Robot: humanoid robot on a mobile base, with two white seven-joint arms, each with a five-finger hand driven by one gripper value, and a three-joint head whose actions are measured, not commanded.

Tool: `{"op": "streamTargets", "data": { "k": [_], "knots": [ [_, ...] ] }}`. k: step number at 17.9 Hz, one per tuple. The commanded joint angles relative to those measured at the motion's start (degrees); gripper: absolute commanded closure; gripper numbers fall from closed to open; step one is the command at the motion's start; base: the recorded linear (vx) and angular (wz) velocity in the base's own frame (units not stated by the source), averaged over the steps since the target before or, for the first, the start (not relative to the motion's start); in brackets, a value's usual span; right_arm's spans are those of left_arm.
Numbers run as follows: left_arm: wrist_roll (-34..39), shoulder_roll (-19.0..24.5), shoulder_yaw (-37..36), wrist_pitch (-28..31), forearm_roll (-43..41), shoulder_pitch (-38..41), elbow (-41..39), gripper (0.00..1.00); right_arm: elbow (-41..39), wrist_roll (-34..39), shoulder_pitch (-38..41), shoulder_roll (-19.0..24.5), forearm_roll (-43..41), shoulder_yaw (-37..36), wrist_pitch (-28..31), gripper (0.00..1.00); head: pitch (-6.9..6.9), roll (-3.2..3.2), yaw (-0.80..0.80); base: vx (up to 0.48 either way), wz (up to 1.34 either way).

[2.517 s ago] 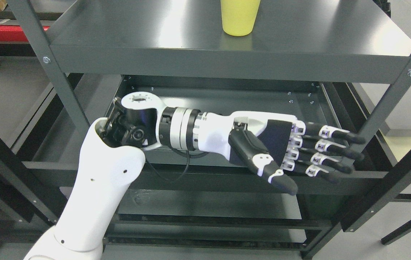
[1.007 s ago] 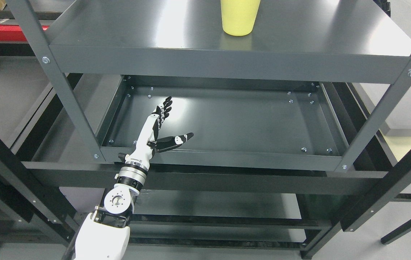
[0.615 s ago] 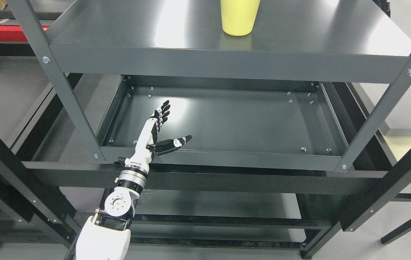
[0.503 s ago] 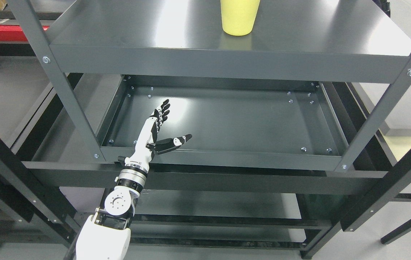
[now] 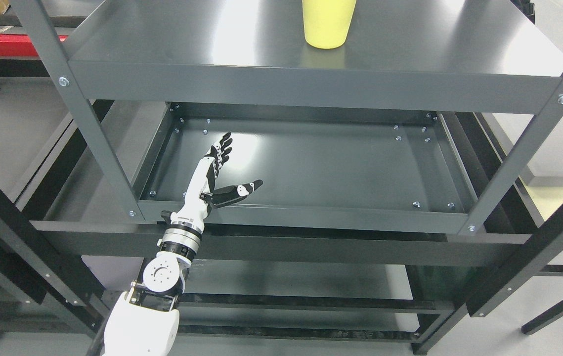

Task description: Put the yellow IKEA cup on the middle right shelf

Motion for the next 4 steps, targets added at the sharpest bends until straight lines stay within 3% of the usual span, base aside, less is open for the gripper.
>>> {"op": "streamTargets", "data": {
  "k": [1, 4],
  "knots": [
    [0.01, 0.90, 0.75, 0.21, -0.67, -0.12, -0.01, 0.01, 0.00, 0.04, 0.79, -1.00, -1.41, 0.97, 0.03, 0.01, 0.00, 0.00, 0.00, 0.000, 0.00],
    [0.01, 0.90, 0.75, 0.30, -0.58, -0.12, 0.07, 0.01, 0.00, 0.04, 0.79, -1.00, -1.41, 0.97, 0.03, 0.01, 0.00, 0.00, 0.00, 0.000, 0.00]
  ]
}}
